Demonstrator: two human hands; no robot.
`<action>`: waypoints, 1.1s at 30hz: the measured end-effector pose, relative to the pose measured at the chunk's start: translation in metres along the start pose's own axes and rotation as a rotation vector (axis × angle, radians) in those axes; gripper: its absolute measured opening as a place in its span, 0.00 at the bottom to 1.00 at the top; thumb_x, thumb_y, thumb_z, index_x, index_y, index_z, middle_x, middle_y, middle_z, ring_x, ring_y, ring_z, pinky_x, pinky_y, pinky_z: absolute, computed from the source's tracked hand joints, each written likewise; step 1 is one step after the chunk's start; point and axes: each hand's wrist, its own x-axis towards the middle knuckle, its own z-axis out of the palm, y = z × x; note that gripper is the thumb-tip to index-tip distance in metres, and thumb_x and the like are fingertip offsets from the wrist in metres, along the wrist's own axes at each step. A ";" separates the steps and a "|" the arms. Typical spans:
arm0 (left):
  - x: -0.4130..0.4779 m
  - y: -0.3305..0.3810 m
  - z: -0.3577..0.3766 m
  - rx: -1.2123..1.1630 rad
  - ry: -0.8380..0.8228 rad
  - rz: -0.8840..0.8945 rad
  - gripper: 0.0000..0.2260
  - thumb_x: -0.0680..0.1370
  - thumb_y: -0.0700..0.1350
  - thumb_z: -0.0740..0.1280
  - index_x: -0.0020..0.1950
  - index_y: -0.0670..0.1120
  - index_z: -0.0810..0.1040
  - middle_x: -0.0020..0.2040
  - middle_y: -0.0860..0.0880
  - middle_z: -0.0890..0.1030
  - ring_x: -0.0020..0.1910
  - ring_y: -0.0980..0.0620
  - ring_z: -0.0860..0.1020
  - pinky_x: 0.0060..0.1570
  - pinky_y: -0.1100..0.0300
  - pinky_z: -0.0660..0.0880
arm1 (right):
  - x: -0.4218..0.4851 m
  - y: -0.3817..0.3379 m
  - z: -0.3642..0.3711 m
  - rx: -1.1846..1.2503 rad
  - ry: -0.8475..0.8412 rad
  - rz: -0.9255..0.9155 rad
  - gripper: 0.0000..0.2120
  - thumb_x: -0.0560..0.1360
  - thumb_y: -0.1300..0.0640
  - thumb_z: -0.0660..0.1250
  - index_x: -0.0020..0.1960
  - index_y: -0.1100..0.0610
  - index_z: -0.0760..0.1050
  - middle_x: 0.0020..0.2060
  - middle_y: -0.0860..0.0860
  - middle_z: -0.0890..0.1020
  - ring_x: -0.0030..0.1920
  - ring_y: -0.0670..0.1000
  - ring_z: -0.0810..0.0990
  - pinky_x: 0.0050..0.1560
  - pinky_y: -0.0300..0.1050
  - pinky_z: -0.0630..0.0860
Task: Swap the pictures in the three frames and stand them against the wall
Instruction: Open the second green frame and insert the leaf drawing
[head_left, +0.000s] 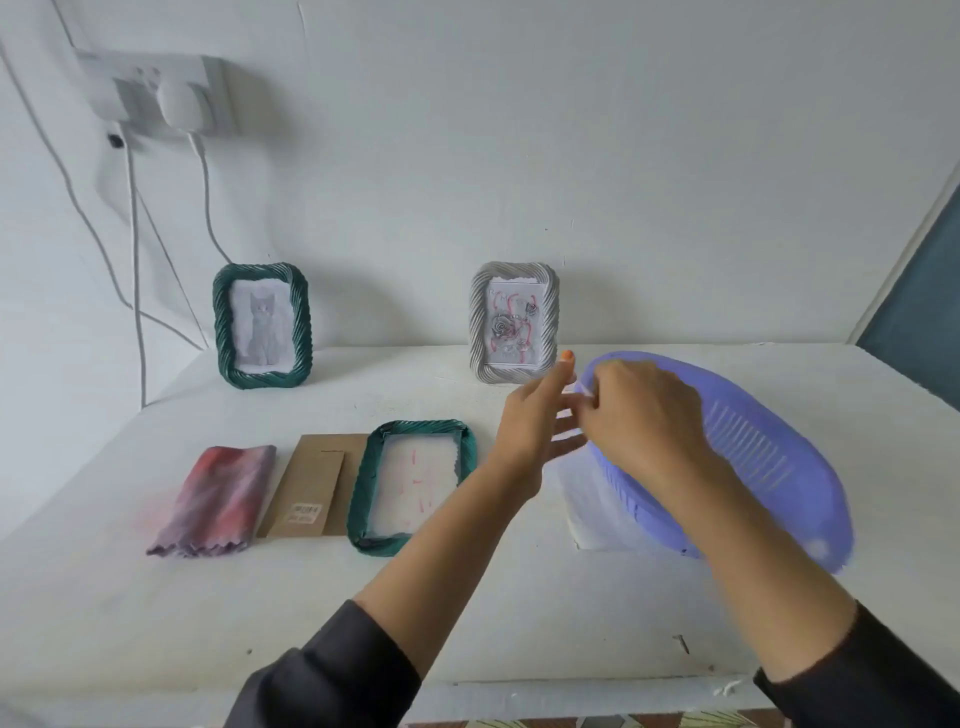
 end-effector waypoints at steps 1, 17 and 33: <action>0.000 0.002 -0.009 0.001 0.016 0.000 0.10 0.78 0.51 0.62 0.45 0.46 0.76 0.33 0.52 0.77 0.31 0.55 0.75 0.30 0.66 0.74 | -0.001 -0.014 0.006 -0.001 -0.027 -0.053 0.08 0.76 0.57 0.58 0.51 0.58 0.74 0.50 0.56 0.80 0.53 0.60 0.78 0.43 0.45 0.68; 0.003 -0.032 -0.183 0.600 0.415 -0.025 0.07 0.76 0.40 0.63 0.50 0.43 0.79 0.42 0.46 0.78 0.42 0.48 0.74 0.45 0.60 0.71 | 0.029 -0.069 0.157 0.757 -0.254 0.367 0.10 0.66 0.67 0.68 0.46 0.59 0.73 0.35 0.56 0.79 0.31 0.54 0.77 0.35 0.41 0.73; 0.011 -0.043 -0.202 1.163 0.279 -0.021 0.15 0.76 0.45 0.66 0.61 0.43 0.76 0.59 0.46 0.79 0.61 0.46 0.71 0.63 0.54 0.67 | 0.032 -0.049 0.179 0.500 -0.299 0.071 0.14 0.72 0.49 0.69 0.57 0.50 0.79 0.46 0.52 0.73 0.44 0.50 0.73 0.38 0.40 0.66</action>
